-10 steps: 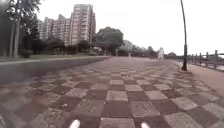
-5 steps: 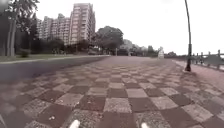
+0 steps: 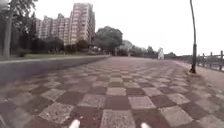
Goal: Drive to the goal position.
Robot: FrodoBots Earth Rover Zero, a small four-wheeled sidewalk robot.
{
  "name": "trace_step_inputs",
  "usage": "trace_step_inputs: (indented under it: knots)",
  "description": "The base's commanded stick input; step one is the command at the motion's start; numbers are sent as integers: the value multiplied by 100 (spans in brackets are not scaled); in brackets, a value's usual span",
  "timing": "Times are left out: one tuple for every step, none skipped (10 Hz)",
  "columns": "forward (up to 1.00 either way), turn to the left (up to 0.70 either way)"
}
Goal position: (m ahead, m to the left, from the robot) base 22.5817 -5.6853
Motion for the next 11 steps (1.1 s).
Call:
trace_step_inputs:
  knots:
    - [70,0]
    - [70,0]
    - [70,0]
    - [70,0]
    - [70,0]
    - [70,0]
    - [70,0]
    - [70,0]
    - [70,0]
    - [70,0]
    - [70,0]
